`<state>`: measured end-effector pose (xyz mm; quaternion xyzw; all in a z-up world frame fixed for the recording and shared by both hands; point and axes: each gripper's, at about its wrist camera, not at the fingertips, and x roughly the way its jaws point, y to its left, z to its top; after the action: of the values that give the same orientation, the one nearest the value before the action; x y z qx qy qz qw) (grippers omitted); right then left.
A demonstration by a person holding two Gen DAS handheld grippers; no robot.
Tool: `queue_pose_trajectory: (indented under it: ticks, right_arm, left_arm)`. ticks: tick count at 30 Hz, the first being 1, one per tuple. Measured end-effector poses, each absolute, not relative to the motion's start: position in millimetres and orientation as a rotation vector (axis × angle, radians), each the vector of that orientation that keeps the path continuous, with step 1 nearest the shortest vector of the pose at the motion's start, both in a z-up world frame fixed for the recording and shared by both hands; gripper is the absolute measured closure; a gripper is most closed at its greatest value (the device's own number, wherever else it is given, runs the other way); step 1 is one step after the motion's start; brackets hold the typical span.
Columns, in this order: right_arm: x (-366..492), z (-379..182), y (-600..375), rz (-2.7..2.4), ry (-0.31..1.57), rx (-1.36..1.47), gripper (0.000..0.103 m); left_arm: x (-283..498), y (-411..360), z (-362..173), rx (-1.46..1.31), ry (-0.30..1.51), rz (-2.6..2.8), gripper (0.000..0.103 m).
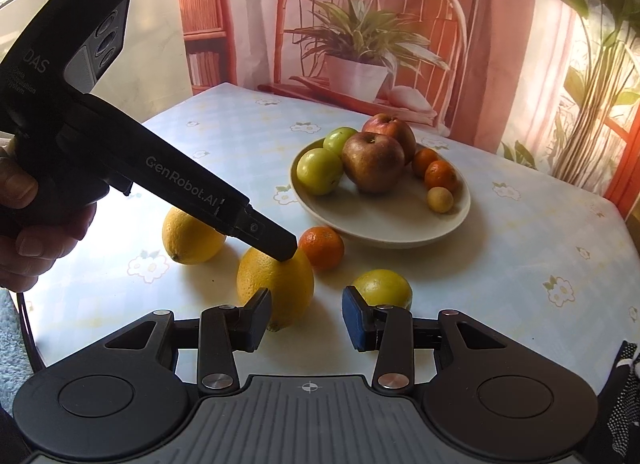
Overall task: Organize fruits
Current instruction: 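Move left tool around a large lemon in the pile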
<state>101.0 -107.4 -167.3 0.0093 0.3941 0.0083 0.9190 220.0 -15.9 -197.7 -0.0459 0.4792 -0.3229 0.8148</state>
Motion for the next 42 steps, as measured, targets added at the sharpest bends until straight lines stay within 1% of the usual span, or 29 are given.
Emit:
queue_pose_trajectory:
  ticks: [13,18,24,34,38,42]
  right_arm:
    - [106.3,-184.9,-107.4,0.048,0.869,0.105,0.065]
    - [112.1,-190.5,-111.1,0.044,0.872,0.147,0.06]
    - [117.1,-196.0,-115.5,0.056,0.876,0.198,0.058]
    - [120.1,-205.9,-111.3,0.067,0.868,0.198,0.06]
    - [116.6,-208.7,-111.4,0.069,0.862,0.198,0.063]
    - [112.6,-211.9,-114.6,0.076,0.857,0.224,0.064]
  left_arm:
    - [218.2,-24.4,-198.1,-0.084,1.016,-0.685,0.066]
    - [216.9,-26.1,-198.2,-0.075,1.009,-0.685,0.066]
    - [217.3,-25.9,-198.9,-0.082,1.01,-0.683,0.065]
    - [216.9,-24.9,-198.8,-0.088,1.011,-0.683,0.065]
    - [219.0,-24.1,-200.9,-0.102,1.029,-0.69,0.061]
    - [219.1,-24.6,-201.7,-0.109,1.043,-0.699,0.061]
